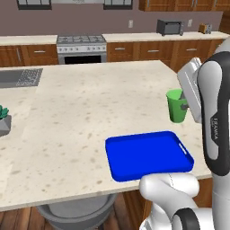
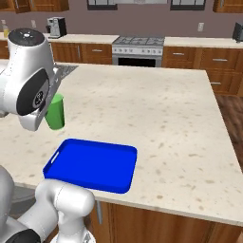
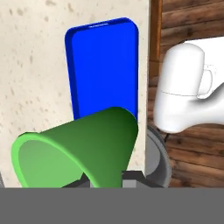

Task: There is a tray on the dining counter. Grab the cup, mug, and pitcher and place them on the tray. The pitcher may be placed next to the tray if it cannot fit the tray.

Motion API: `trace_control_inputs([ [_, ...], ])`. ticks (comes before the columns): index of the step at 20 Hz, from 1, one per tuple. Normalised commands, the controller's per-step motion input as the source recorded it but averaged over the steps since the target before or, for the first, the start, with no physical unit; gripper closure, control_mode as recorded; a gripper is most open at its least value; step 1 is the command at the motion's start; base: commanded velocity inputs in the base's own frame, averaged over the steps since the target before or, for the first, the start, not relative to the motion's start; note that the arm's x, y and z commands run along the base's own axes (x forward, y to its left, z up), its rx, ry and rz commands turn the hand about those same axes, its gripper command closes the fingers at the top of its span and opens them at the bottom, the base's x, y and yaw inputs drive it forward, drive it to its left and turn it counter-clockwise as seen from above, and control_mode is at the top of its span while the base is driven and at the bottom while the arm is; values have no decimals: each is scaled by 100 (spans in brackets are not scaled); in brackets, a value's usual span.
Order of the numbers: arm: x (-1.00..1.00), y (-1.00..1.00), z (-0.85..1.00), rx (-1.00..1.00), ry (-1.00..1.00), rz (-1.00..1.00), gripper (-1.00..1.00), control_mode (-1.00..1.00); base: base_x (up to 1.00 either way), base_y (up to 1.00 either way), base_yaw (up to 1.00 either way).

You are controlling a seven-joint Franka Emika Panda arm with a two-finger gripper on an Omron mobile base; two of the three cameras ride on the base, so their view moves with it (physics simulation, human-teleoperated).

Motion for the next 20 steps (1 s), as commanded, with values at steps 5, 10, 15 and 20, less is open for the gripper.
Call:
trace_control_inputs([
  [5, 5, 0, 0, 0, 0, 0, 100, -100, 1, 0, 0],
  [10, 30, 3, -55, -9, 0, 0, 100, -100, 0, 0, 0],
  [15, 35, 16, -87, -11, 5, 0, 100, -100, 0, 0, 0],
  [20, 32, 2, -66, 8, 4, 12, 100, -100, 0, 0, 0],
])
